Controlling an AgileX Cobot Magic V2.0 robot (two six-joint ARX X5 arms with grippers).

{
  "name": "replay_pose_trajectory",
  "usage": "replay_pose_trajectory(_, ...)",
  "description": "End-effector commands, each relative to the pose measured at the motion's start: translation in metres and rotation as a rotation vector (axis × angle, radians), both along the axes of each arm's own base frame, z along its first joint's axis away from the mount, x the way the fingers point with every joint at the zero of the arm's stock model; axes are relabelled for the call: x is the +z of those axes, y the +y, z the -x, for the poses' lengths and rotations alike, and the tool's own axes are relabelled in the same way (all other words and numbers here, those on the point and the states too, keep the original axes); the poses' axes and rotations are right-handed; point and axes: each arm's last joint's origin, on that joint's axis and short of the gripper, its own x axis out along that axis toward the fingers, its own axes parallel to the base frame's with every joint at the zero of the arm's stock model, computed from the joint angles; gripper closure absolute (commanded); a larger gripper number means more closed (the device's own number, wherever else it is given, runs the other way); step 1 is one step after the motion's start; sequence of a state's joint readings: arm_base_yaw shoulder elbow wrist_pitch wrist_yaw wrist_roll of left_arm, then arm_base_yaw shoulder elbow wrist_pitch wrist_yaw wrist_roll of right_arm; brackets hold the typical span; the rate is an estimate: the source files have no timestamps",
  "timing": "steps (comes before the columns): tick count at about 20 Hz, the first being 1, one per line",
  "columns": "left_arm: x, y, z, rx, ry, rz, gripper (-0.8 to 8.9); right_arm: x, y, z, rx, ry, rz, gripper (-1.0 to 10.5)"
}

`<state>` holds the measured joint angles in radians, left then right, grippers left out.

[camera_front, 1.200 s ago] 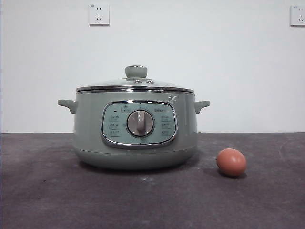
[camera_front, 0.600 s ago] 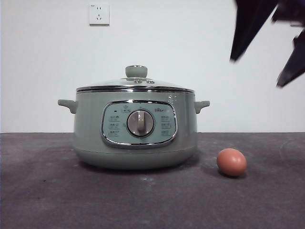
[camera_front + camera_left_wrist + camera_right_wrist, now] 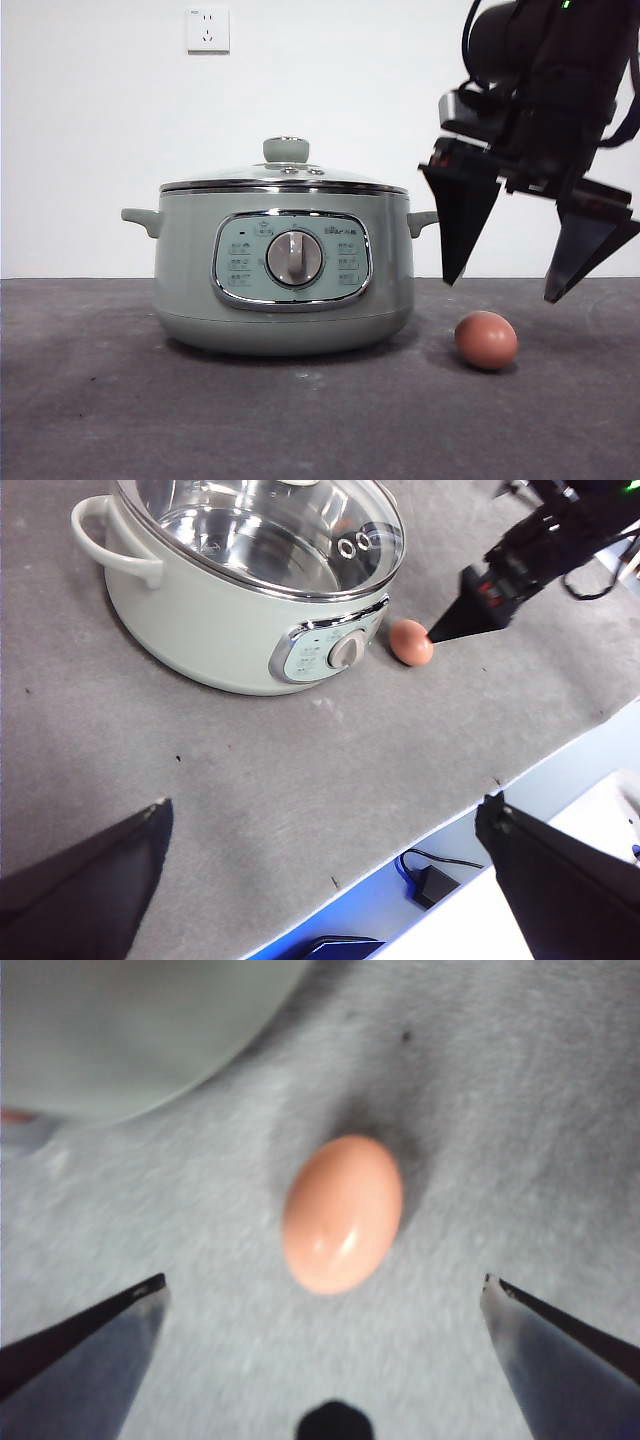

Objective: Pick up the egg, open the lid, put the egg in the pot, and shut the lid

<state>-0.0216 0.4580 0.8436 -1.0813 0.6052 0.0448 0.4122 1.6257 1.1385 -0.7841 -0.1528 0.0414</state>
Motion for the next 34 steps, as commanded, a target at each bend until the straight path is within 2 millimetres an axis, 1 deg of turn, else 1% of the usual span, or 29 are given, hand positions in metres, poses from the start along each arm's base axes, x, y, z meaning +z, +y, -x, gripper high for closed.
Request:
replay_pose_trajectory(1, 0.001, 0.000, 0.000, 0.000, -0.008, -0.003, 1.57, -0.009, 0.003, -0.005, -0.011, 0.012, 0.007, 4.2)
replay_pose_trajectory(8, 0.001, 0.000, 0.000, 0.000, -0.016, -0.003, 1.57, -0.032, 0.007, -0.015, -0.024, 0.045, 0.019, 4.2)
replay_pose_trajectory(9, 0.001, 0.000, 0.000, 0.000, -0.016, -0.003, 1.57, -0.034, 0.008, -0.016, -0.032, 0.049, 0.019, 4.6)
replay_pose_trajectory(11, 0.001, 0.000, 0.000, 0.000, -0.016, -0.003, 1.57, -0.036, 0.009, -0.018, -0.033, 0.041, 0.013, 5.7)
replay_pose_trajectory(13, 0.001, 0.000, 0.000, 0.000, -0.016, -0.004, 1.57, -0.036, 0.009, -0.018, -0.038, 0.035, 0.010, 5.8)
replay_pose_trajectory(15, 0.001, 0.000, 0.000, 0.000, -0.017, -0.004, 1.57, -0.040, 0.009, -0.019, -0.040, 0.050, 0.016, 6.5)
replay_pose_trajectory(18, 0.002, 0.000, -0.001, 0.000, -0.020, -0.003, 1.57, -0.043, 0.010, -0.019, -0.040, 0.056, 0.018, 6.8)
replay_pose_trajectory(20, 0.002, 0.000, -0.001, 0.000, -0.022, -0.003, 1.57, -0.043, 0.010, -0.019, -0.036, 0.059, 0.008, 8.9)
replay_pose_trajectory(21, 0.002, 0.000, -0.001, 0.000, -0.023, -0.003, 1.57, -0.043, 0.010, -0.019, -0.035, 0.064, 0.010, 9.7)
replay_pose_trajectory(24, 0.002, 0.000, -0.001, 0.000, -0.023, -0.003, 1.57, -0.041, 0.009, -0.017, -0.035, 0.070, 0.015, 9.6)
replay_pose_trajectory(26, 0.002, 0.000, -0.001, 0.001, -0.027, -0.004, 1.57, -0.033, 0.007, -0.014, -0.022, 0.057, 0.018, 9.6)
replay_pose_trajectory(28, 0.004, 0.000, -0.003, 0.000, -0.056, -0.003, 1.57, -0.014, 0.004, -0.006, 0.000, 0.018, 0.008, 9.6)
replay_pose_trajectory(30, 0.009, 0.000, -0.006, 0.002, -0.109, 0.001, 1.57, 0.012, -0.002, 0.007, 0.027, -0.039, -0.005, 9.6)
replay_pose_trajectory(34, 0.017, -0.002, -0.025, 0.011, -0.125, 0.041, 1.57, 0.073, -0.019, 0.045, 0.041, -0.219, -0.074, 9.6)
